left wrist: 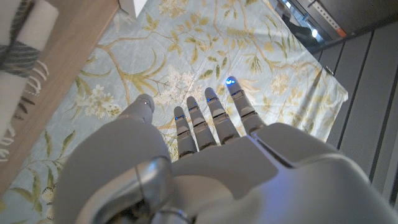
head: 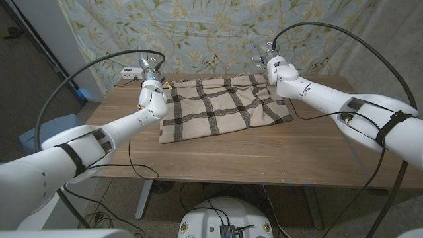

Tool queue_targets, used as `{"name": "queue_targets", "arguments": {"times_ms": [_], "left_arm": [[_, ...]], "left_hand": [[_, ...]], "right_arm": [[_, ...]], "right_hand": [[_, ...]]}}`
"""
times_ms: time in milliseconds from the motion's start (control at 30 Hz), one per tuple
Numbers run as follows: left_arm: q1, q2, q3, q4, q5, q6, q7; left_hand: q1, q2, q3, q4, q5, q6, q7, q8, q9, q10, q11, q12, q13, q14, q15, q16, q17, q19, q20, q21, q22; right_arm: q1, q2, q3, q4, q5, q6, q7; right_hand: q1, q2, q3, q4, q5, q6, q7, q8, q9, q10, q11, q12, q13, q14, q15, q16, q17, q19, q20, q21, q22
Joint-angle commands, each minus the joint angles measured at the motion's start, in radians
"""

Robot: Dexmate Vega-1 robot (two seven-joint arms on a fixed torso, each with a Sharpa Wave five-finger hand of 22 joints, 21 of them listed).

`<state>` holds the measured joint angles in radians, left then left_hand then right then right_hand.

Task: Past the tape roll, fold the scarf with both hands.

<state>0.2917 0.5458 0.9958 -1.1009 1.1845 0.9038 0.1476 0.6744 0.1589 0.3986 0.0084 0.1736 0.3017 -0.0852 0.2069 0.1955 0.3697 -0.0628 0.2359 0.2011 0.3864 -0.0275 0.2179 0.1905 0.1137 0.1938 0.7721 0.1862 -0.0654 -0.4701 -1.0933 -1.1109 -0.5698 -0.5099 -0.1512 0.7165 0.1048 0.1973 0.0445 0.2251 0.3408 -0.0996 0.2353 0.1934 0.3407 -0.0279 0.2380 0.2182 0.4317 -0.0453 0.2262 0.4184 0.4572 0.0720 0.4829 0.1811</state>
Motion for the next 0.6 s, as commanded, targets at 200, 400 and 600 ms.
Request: {"name": "queue_targets", "arguments": {"times_ms": [200, 400, 600], "left_arm": [[0.289, 0.165, -0.261, -0.64, -0.391, -0.164, 0.147], [0.359, 0.208, -0.318, -0.722, -0.484, -0.205, 0.109], [0.402, 0.227, -0.328, -0.75, -0.516, -0.2, 0.093]], "left_hand": [[-0.06, -0.012, -0.013, 0.027, 0.001, -0.007, 0.01, -0.009, -0.001, -0.008, 0.037, -0.012, 0.001, -0.03, 0.028, -0.016, 0.0, -0.046, 0.013, -0.03, -0.001], [-0.111, 0.002, -0.006, 0.047, 0.005, -0.027, 0.0, -0.022, -0.006, -0.06, 0.061, -0.037, -0.004, -0.106, 0.035, -0.037, -0.005, -0.112, 0.011, -0.077, -0.007], [-0.178, -0.021, -0.02, 0.064, -0.001, -0.111, -0.015, -0.035, -0.011, -0.175, 0.078, -0.058, -0.011, -0.202, 0.054, -0.044, -0.013, -0.094, 0.02, -0.101, -0.01]], "right_arm": [[-0.127, -0.071, 0.102, -0.23, 0.025, -0.237, 0.198], [-0.145, -0.086, 0.082, -0.271, 0.021, -0.308, 0.248], [-0.168, -0.093, 0.094, -0.308, 0.059, -0.354, 0.281]], "right_hand": [[-0.146, -0.046, -0.073, 0.067, -0.012, -0.028, 0.023, -0.026, 0.006, -0.034, 0.038, -0.027, 0.001, -0.069, 0.004, -0.022, -0.015, -0.016, 0.032, -0.027, 0.002], [-0.239, -0.085, -0.129, 0.097, -0.01, -0.065, 0.027, -0.041, 0.008, -0.086, 0.067, -0.044, 0.002, -0.134, 0.04, -0.033, -0.029, -0.053, 0.065, -0.059, 0.0], [-0.293, -0.101, -0.162, 0.104, 0.001, -0.164, 0.039, -0.061, 0.008, -0.155, 0.097, -0.055, 0.003, -0.185, 0.057, -0.037, -0.043, -0.077, 0.099, -0.087, -0.001]]}}
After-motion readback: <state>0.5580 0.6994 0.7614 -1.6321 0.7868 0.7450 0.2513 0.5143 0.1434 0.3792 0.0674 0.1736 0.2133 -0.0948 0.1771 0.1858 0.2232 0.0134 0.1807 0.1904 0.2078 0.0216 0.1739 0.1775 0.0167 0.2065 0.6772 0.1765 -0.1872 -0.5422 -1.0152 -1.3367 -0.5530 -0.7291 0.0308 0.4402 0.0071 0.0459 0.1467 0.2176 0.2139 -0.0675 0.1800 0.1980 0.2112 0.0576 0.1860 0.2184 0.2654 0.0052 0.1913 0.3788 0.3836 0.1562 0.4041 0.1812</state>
